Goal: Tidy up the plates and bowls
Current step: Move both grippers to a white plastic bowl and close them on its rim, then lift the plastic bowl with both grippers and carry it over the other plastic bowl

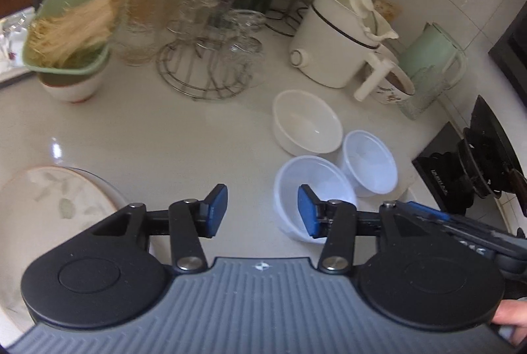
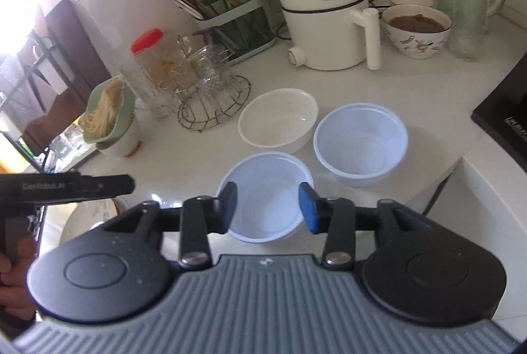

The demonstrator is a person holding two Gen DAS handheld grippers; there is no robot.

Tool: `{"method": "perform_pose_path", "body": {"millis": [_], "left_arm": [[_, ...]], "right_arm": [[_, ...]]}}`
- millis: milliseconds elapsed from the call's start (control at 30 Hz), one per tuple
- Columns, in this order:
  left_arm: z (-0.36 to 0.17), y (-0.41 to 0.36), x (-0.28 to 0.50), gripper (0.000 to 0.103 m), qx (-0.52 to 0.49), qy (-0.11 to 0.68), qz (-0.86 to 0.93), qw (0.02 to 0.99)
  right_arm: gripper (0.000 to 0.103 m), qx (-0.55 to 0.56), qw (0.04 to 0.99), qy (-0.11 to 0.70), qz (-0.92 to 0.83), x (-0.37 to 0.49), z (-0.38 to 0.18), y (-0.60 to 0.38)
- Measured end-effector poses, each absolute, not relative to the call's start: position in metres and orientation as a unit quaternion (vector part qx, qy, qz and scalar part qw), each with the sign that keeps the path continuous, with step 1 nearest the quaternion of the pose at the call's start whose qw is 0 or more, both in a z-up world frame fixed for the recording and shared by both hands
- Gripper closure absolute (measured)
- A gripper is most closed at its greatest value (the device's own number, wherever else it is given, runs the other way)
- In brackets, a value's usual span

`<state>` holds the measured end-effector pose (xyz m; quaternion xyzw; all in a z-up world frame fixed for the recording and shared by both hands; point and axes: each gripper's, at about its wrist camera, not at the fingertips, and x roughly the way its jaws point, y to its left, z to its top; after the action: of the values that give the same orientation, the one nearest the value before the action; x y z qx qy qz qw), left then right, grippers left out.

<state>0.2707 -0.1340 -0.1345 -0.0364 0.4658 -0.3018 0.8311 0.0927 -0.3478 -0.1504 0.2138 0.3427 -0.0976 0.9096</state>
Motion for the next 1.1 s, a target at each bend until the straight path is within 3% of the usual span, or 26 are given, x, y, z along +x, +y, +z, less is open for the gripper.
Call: {"method": "perform_pose_path", "body": {"millis": [333,500,700,1100], "left_arm": [[-0.185,-0.174,0.279,0.051,-0.046,0.508,-0.295,0.808],[-0.201,-0.191,0.288,0.063,-0.048,0.520,-0.298,0.799],[-0.209,-0.198,0.304,0.088,-0.069,0.533,-0.289,0.792],[-0.198,-0.189,0.315,0.091,-0.078,0.542,-0.297,0.782]], "right_arm": [[0.058,0.214,0.895,0.378,-0.104,0.118,-0.188,-0.369],[0.069,0.214,0.890,0.388,-0.104,0.128,-0.203,-0.378],[0.083,0.218,0.885,0.401,-0.088,0.136,-0.215,-0.387],[0.088,0.249,0.874,0.412,-0.067,0.147,-0.217,-0.393]]}}
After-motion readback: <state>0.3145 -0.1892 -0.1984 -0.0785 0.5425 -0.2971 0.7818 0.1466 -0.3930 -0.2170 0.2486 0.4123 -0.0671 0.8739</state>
